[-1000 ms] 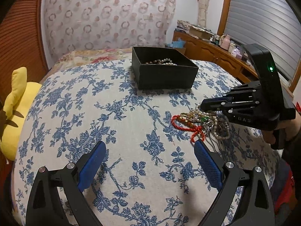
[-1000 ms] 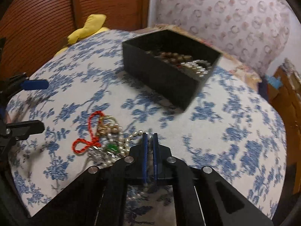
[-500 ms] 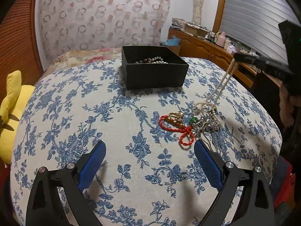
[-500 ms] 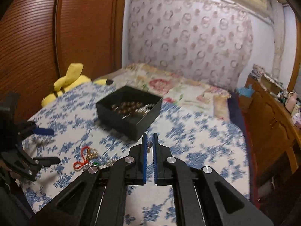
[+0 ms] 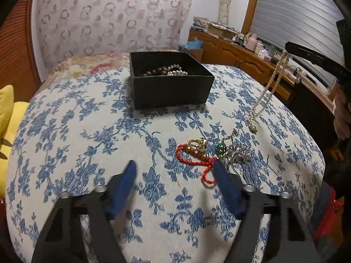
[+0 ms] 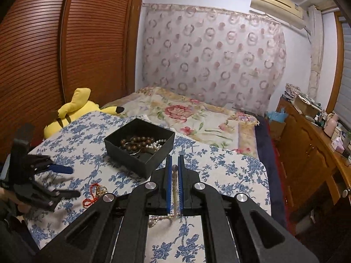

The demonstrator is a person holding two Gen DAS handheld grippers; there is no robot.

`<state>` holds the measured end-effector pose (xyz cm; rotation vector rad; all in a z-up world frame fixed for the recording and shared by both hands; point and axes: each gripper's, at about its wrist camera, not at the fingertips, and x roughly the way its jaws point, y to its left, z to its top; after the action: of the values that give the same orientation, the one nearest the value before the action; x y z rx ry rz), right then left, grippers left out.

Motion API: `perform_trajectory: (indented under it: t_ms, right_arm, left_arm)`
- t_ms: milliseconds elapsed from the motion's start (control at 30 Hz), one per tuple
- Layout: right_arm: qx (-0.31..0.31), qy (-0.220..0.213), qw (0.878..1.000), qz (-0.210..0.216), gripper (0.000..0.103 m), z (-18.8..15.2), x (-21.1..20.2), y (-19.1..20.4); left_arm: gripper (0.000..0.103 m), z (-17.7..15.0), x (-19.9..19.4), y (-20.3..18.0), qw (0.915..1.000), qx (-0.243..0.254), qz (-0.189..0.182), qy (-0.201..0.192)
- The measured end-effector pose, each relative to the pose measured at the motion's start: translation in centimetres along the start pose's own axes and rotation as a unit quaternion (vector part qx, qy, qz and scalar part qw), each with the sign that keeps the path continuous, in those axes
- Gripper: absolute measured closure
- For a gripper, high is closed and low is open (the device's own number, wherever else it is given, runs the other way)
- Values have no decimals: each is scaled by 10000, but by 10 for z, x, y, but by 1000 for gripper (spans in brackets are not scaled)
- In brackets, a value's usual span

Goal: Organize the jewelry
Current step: 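Carry the pearl strand toward the box with the right tool while the left tool grasps the red cord bracelet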

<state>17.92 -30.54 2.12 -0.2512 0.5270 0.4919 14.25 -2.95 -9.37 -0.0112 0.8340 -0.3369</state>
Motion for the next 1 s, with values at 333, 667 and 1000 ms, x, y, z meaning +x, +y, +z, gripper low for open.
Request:
perform_trajectory:
  t_ms: [333,667,1000]
  right_arm:
    - [-39,171,9997,166,97,-13,12,16]
    - [-64,206,9995,236,97,-15,15,24]
    - [-47,235,9992,319,97,-18,18,33]
  left_arm:
    - [61,18,32,-4,9988,302,133,350]
    - [102,16,35,-13,9973,614,9,393]
    - [102,13,17,-6,9985,523,-31,161]
